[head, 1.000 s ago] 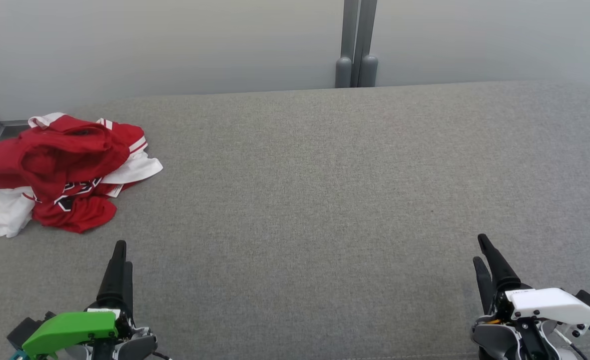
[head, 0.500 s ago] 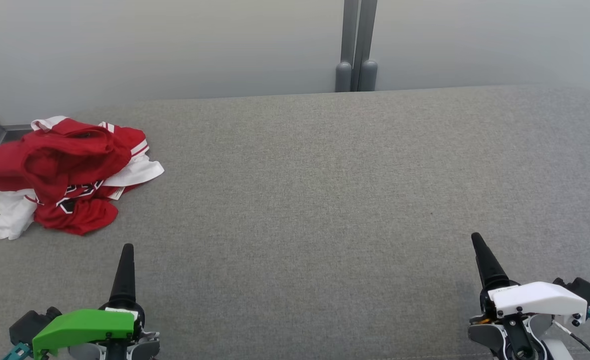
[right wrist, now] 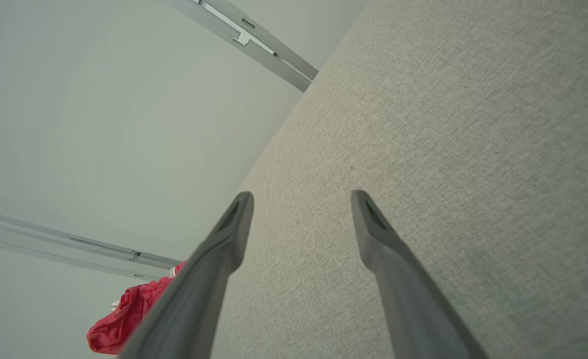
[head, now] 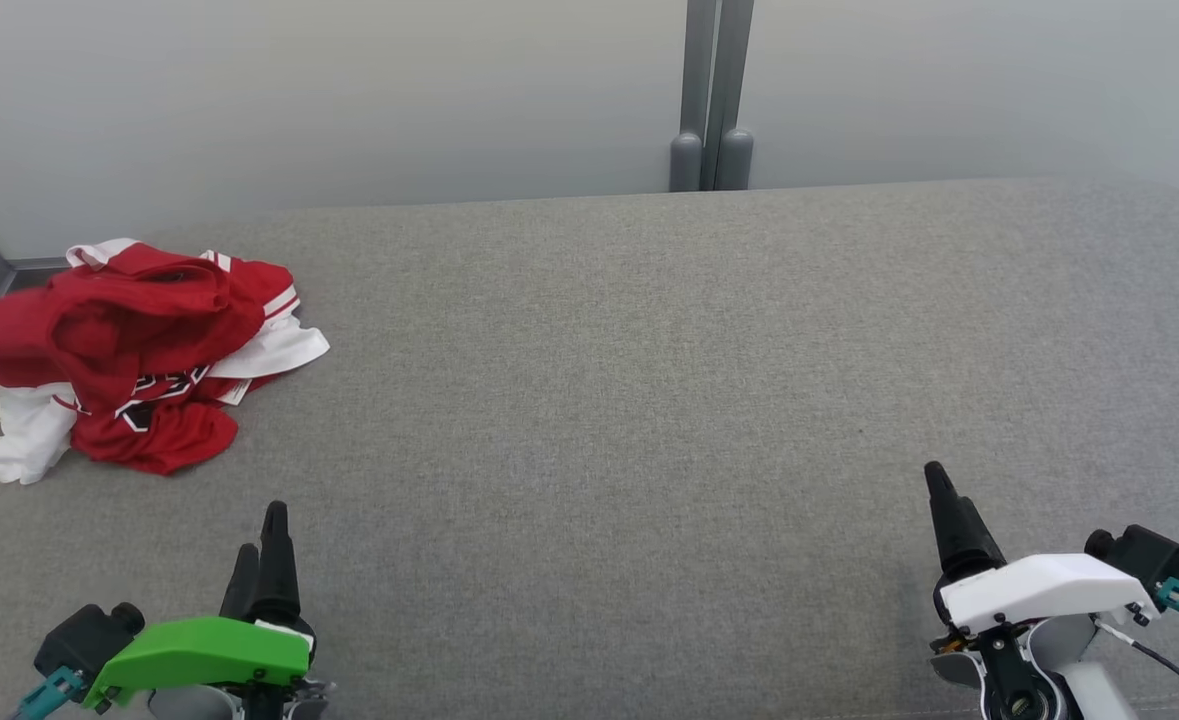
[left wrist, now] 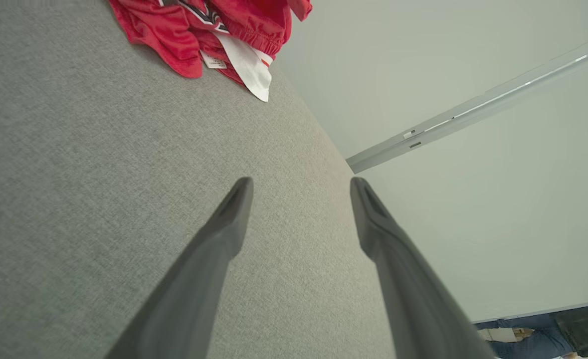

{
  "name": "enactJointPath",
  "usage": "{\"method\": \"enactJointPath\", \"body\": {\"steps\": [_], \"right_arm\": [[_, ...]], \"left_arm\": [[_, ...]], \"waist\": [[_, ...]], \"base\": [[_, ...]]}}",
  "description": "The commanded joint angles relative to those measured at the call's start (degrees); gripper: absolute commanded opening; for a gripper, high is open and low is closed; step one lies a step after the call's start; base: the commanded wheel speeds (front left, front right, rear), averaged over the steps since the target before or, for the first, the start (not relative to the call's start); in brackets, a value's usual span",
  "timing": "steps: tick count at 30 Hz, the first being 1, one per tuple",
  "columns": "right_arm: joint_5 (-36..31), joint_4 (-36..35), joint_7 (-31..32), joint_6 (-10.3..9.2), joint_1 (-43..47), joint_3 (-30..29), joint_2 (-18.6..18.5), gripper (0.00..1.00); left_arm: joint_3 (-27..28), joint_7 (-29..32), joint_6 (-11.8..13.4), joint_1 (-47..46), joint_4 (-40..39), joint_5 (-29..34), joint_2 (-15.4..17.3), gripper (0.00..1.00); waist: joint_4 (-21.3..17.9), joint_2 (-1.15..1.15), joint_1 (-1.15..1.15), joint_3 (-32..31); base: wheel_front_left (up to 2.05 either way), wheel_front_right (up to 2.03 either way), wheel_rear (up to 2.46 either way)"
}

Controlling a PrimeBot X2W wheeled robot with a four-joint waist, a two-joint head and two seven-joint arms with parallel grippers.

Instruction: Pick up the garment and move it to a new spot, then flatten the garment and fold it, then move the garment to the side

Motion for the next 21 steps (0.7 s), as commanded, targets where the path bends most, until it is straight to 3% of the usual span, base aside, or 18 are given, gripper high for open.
{"method": "enactJointPath", "body": {"steps": [1, 8, 21], "right_arm": [[-2.5, -0.2, -0.5, 0.01, -1.7, 0.2, -0.4, 1.00], [-13.0, -1.1, 0.3, 0.02, -2.1, 0.4, -0.5, 1.00], [-25.1, -3.7, 1.1, 0.02, -0.4, 1.0, -0.5, 1.00]], "left_arm": [[-0.3, -0.6, 0.4, -1.2, -0.6, 2.0, 0.7, 1.00], [-1.7, -1.9, 2.0, -1.5, -0.4, 8.1, 1.2, 1.00], [-5.4, -4.1, 4.1, -2.5, 1.4, 19.2, 3.0, 1.00]], "waist": [[0.0, 0.00, 0.00, 0.0], [0.0, 0.00, 0.00, -0.4], [0.1, 0.00, 0.00, -1.2]], "base": [[0.00, 0.00, 0.00], [0.00, 0.00, 0.00], [0.00, 0.00, 0.00]]}}
